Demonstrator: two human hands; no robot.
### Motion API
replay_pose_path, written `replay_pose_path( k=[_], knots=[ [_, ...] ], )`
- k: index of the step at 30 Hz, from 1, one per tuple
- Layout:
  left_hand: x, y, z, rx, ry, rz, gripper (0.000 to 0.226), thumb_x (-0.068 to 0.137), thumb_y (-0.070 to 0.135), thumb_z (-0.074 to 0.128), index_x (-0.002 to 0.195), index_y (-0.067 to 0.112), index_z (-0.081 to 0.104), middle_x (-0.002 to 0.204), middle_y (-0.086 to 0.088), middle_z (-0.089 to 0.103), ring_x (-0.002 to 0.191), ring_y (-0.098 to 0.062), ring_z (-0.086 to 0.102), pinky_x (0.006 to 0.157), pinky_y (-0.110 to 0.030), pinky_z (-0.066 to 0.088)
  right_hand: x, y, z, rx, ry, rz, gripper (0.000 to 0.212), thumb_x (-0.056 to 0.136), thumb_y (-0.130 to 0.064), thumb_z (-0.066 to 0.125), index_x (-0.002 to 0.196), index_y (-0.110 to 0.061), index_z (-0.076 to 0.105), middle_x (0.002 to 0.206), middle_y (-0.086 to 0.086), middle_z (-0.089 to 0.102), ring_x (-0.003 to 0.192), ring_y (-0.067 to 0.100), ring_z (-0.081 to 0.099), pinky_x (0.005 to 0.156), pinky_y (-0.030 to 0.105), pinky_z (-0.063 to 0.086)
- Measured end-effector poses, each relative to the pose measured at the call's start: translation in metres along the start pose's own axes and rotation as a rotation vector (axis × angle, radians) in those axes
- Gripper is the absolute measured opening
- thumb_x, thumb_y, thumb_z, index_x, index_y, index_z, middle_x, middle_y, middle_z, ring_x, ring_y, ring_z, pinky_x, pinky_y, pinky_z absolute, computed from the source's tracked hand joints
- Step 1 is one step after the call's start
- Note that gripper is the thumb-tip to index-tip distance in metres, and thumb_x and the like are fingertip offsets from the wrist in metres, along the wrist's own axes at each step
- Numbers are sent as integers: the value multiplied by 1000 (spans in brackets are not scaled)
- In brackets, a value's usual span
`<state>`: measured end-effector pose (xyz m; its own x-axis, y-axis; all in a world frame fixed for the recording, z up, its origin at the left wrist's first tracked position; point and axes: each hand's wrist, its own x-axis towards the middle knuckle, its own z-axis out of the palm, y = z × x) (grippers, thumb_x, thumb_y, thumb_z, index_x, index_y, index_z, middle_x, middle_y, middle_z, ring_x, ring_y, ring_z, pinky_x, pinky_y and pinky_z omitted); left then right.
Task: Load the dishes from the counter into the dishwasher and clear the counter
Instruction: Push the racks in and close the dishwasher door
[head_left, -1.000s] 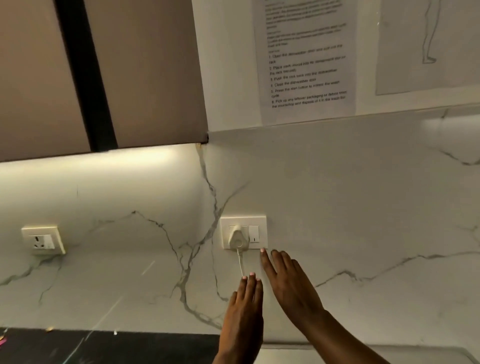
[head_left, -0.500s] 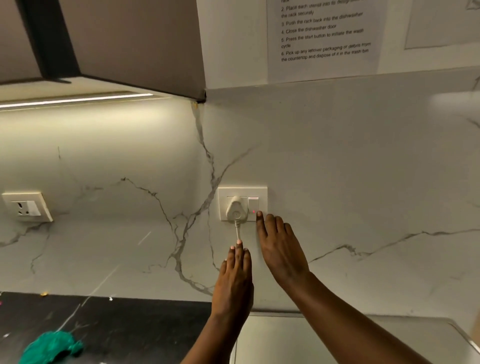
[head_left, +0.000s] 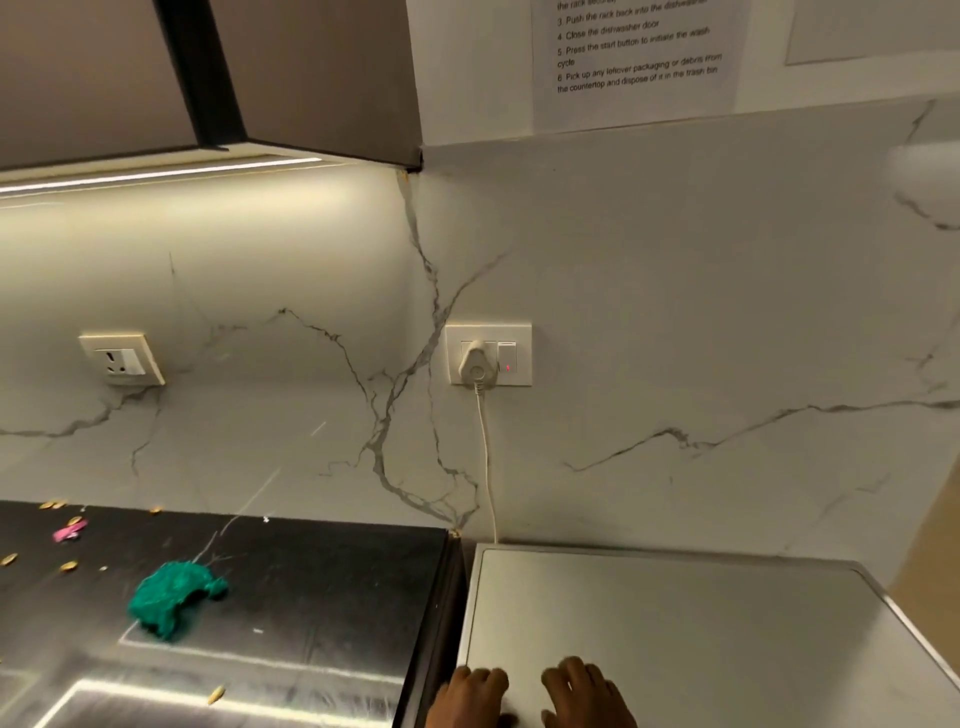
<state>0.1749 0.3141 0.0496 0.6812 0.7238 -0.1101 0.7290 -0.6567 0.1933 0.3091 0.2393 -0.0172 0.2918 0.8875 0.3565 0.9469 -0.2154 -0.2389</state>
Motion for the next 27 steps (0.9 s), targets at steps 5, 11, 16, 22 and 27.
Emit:
replay_pose_path(
  k=[5,11,16,22,27],
  knots=[
    [-38,-10,59,-113,152,3,36,53,58,36,76,32,29,49,22,51,37,-2,47,33,-11,28,-50,-7,-5,15,31,1,29,28,-21,69,49,-21,50,58,-4,41,41,16,39,49,19,22],
    [-56,-6,67,-59,206,82,39,52,57,37,83,34,36,92,18,40,56,2,50,35,-12,36,-74,-10,-19,-62,197,-19,10,49,-13,48,49,-21,53,58,-3,44,45,16,39,49,21,21],
    [-71,11,48,-95,158,85,38,54,52,45,87,33,40,81,22,60,56,-2,59,39,-13,40,-83,-10,-28,-86,159,-3,36,24,-2,73,50,-21,57,63,-4,46,45,17,40,38,23,32],
    [-105,28,39,-30,161,-23,41,98,34,43,138,24,42,143,10,40,129,-15,39,99,-25,34,-103,-5,-35,-84,80,-30,50,18,-4,87,58,-21,62,62,-4,52,48,16,49,40,26,39],
    [-142,41,39,-71,260,-31,35,98,33,44,133,27,45,138,13,44,123,-11,43,97,-22,35,-131,-6,-46,-67,50,-88,47,28,-6,88,65,-20,63,66,-4,54,52,15,51,43,27,42]
  ],
)
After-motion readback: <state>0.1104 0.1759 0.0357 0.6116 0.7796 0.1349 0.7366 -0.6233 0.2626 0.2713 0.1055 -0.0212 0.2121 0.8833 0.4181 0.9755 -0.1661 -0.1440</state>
